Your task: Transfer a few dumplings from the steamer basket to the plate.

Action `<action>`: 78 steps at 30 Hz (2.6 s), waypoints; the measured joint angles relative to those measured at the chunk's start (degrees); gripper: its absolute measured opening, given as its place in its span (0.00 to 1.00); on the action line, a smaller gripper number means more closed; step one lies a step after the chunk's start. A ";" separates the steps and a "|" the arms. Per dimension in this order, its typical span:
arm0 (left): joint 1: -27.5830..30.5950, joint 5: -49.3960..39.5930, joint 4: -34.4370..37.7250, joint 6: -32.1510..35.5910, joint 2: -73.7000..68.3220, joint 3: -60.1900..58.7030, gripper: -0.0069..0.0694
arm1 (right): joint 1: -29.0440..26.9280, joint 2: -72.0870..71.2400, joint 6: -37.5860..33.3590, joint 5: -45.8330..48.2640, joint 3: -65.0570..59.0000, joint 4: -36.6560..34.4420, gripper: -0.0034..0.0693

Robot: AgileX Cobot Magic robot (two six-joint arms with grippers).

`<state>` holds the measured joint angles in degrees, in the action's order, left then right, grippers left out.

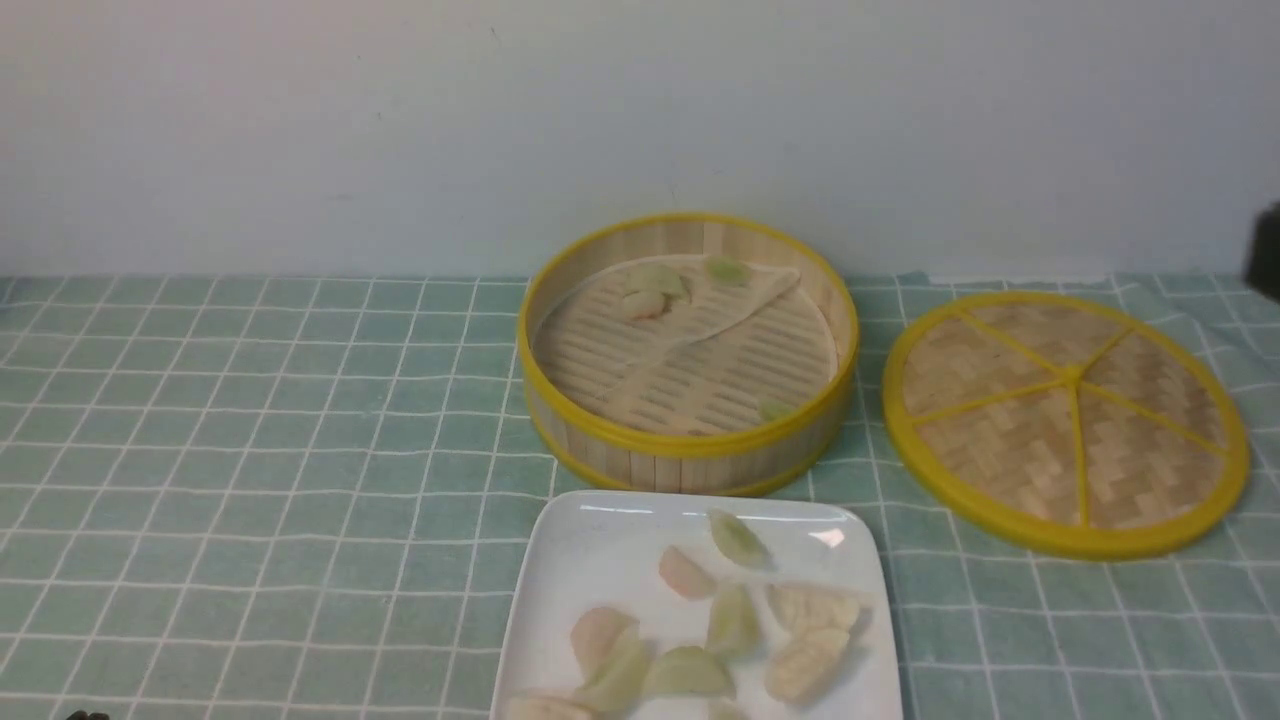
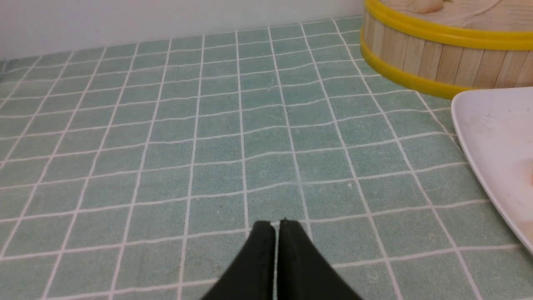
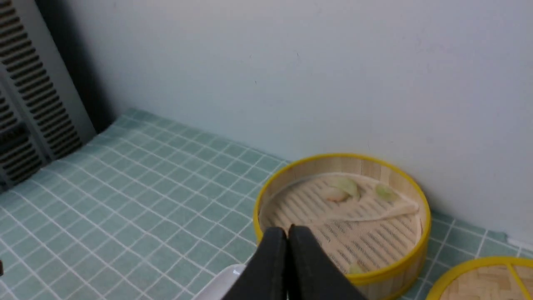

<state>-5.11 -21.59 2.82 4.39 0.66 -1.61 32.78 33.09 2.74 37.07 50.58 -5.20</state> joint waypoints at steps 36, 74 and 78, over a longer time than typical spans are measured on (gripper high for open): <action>0.00 -0.07 0.00 0.00 0.00 0.00 0.08 | -38.83 -33.80 -0.58 -14.98 -51.70 3.03 0.03; 0.00 -0.07 0.00 0.00 0.00 0.00 0.08 | -38.83 -33.80 -0.28 -14.98 -51.70 3.08 0.03; 0.00 -0.07 0.00 0.00 0.00 0.00 0.08 | -38.83 -33.80 -0.28 -14.98 -51.70 3.08 0.03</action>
<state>-5.11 -21.67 2.82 4.39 0.66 -1.61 -6.05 -0.71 2.46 22.08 -1.12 -2.12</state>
